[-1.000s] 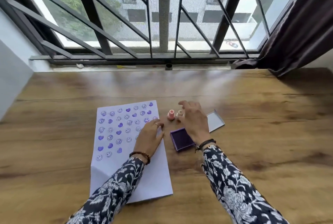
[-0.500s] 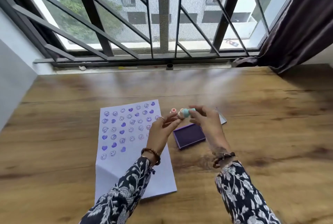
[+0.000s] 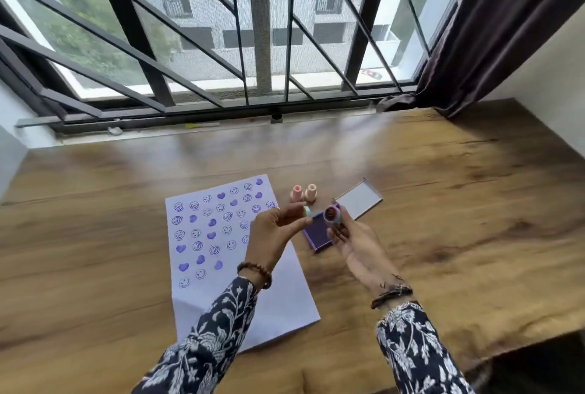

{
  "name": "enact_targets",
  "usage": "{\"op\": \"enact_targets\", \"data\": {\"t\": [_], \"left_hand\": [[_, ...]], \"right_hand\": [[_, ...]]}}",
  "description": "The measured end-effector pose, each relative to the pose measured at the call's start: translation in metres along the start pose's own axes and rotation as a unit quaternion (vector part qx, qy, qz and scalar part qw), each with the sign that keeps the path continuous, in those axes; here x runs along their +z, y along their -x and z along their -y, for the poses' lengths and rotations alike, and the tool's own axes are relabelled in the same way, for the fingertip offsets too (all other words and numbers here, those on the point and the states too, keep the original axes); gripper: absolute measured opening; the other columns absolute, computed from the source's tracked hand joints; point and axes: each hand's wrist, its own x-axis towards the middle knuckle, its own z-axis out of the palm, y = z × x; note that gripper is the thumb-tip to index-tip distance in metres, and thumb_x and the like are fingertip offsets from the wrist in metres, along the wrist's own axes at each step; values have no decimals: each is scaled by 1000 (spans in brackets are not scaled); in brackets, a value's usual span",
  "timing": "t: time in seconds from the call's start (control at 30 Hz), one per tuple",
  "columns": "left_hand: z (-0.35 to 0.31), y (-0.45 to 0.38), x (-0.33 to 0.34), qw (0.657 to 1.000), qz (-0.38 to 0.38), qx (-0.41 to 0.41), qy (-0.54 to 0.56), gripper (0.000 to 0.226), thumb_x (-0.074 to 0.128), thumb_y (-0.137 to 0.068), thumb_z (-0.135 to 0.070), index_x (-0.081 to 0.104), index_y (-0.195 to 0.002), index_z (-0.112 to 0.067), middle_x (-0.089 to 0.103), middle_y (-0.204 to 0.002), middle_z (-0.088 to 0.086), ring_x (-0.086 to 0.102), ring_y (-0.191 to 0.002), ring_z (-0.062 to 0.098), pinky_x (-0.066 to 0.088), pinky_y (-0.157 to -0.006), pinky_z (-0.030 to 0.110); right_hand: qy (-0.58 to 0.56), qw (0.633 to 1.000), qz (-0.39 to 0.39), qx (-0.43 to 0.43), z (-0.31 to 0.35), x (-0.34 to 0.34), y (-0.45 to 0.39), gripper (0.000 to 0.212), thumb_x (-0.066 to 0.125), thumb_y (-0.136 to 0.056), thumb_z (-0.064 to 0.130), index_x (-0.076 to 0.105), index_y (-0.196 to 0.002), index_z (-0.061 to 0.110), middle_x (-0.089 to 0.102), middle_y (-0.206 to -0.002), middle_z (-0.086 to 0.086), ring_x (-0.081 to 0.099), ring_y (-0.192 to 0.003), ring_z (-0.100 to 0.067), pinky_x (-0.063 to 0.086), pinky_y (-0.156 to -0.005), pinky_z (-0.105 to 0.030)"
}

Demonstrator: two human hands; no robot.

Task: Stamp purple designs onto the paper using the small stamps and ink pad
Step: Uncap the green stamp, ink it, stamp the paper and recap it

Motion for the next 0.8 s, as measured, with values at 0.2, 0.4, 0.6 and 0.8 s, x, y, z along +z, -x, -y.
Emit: {"op": "enact_targets", "data": {"t": [0.2, 0.4, 0.6, 0.8], "left_hand": [[22, 8, -38, 1000, 0, 1, -25, 25, 72, -73, -7, 68, -97, -9, 68, -85, 0, 62, -69, -12, 46, -68, 1], [36, 6, -42, 959, 162, 102, -209, 21, 69, -77, -12, 66, -96, -5, 64, -116, 12, 57, -108, 17, 30, -81, -2], [40, -14, -24, 900, 302, 135, -285, 26, 65, -80, -14, 63, -105, -8, 26, -150, 8, 44, -125, 23, 30, -90, 17], [49, -22, -18, 896, 326, 120, -275, 28, 64, -80, -11, 61, -106, -2, 25, -149, 17, 36, -131, 24, 26, -96, 19]], "right_hand": [[61, 998, -25, -9, -3, -17, 1, 17, 49, -91, 8, 64, -83, 9, 72, -62, 1, 65, -55, -4, 54, -53, -12], [493, 846, -120, -164, 9, -15, -6, 6, 69, -79, 11, 67, -82, 15, 66, -86, -9, 61, -76, -16, 52, -65, -22], [722, 639, -102, -246, 7, -6, -11, 16, 62, -82, 8, 64, -98, 4, 65, -101, -16, 60, -95, -32, 46, -83, -40], [747, 600, -129, -257, -7, -9, -5, 13, 64, -82, 8, 63, -94, 4, 65, -98, -15, 60, -90, -31, 44, -74, -35]]}}
